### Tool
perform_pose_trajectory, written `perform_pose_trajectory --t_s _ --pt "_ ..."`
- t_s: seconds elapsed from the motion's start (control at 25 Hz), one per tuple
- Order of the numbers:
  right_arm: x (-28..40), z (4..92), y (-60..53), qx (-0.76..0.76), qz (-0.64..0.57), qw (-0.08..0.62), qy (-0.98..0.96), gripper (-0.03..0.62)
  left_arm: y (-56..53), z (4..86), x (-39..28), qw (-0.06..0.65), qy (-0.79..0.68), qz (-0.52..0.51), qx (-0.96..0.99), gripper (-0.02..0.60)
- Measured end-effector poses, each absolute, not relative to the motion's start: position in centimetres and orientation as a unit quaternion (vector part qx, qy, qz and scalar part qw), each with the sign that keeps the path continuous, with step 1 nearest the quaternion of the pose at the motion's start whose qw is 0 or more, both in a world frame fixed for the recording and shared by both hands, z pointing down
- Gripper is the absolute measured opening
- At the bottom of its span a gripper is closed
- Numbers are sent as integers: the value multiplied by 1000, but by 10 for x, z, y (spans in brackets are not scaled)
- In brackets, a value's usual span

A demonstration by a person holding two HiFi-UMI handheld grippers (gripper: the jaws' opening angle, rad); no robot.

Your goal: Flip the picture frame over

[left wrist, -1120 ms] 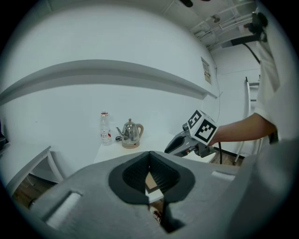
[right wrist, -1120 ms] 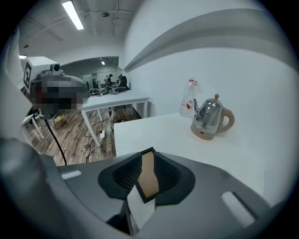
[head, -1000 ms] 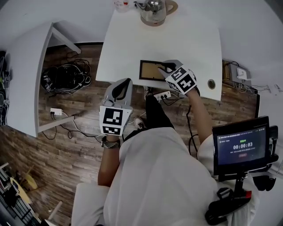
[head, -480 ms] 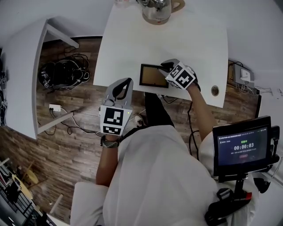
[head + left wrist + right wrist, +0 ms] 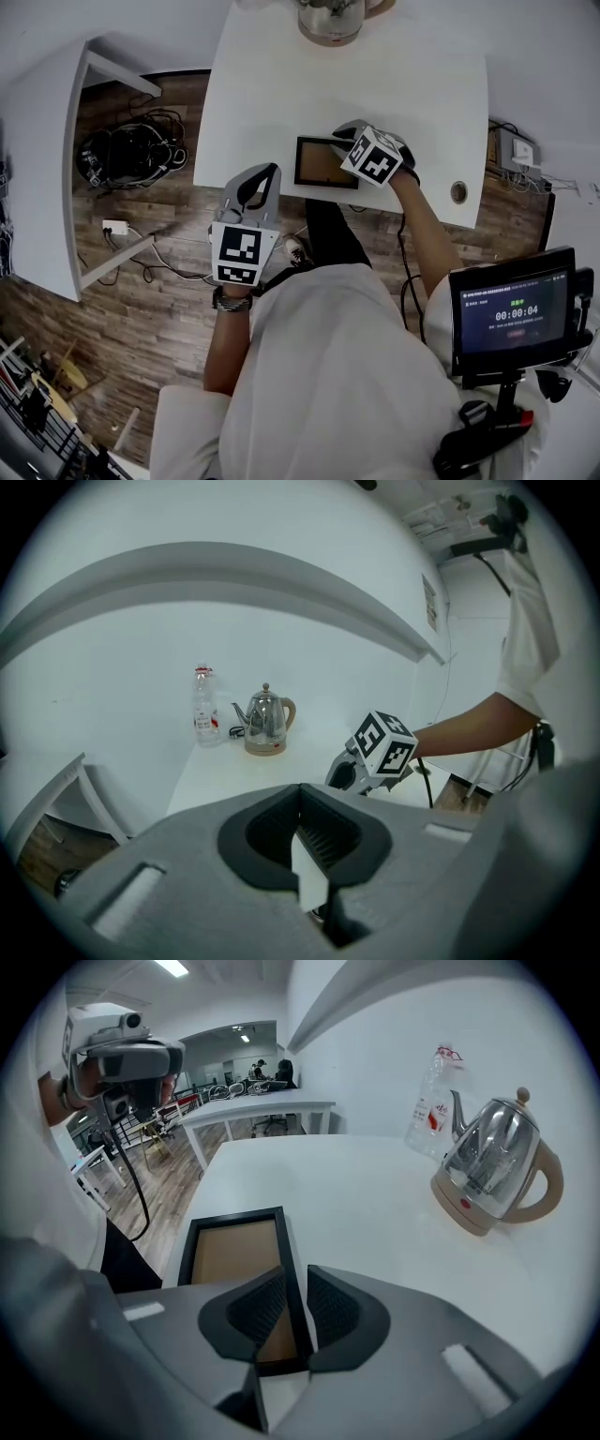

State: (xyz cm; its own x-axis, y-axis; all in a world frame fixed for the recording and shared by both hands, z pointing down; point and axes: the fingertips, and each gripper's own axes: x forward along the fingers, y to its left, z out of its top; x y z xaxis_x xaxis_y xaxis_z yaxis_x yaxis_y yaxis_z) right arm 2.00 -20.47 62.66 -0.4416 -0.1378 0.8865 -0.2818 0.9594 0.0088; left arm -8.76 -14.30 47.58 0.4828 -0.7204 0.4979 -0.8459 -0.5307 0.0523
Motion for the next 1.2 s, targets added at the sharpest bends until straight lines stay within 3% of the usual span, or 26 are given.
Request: perform_pose_trajectory --t_s 0.92,1.2 --pt "15 640 -193 65 115 521 -843 80 -135 484 -89 163 -463 216 844 3" --pt "22 637 -194 68 109 519 -845 44 -136 482 -88 163 -464 215 844 3"
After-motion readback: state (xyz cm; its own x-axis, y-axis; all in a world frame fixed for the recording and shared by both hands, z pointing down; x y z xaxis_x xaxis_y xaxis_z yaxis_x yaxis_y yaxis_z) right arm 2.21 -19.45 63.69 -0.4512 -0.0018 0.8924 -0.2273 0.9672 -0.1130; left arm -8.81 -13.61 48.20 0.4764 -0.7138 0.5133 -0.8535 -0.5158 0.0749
